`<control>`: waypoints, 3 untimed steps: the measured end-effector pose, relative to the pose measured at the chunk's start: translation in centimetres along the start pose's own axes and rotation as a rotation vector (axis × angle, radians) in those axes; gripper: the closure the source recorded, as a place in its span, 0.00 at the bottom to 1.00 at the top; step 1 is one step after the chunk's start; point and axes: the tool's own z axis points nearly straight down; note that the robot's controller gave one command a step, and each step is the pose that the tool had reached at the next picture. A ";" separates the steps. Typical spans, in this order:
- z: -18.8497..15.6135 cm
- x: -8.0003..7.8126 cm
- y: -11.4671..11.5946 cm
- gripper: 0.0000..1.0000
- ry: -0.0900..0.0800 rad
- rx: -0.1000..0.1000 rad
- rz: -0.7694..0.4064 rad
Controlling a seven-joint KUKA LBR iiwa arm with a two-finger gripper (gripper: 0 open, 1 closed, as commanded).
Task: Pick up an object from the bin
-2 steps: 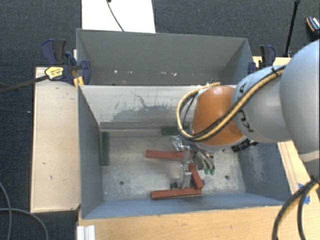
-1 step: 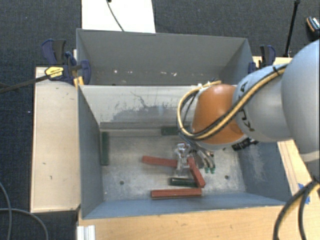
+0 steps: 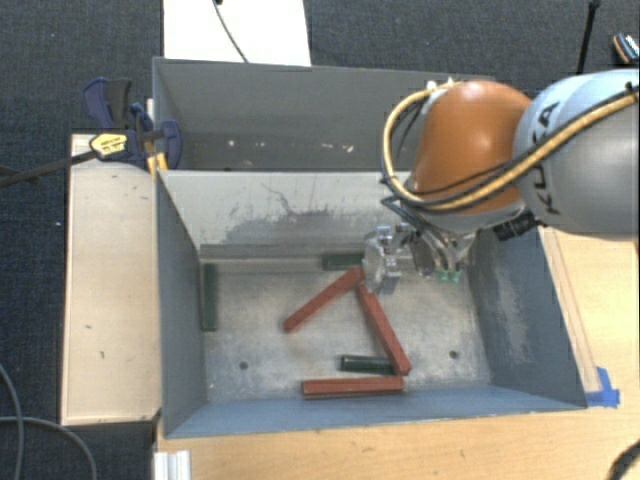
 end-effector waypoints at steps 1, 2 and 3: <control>0.5 0.3 0.0 0.00 0.010 0.000 0.000; 11.7 -0.9 4.6 0.00 0.012 -0.001 0.161; 11.5 -1.0 4.5 1.00 0.009 0.000 0.163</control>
Offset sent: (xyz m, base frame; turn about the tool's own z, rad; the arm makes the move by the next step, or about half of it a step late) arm 0.0000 0.0000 0.0000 0.0000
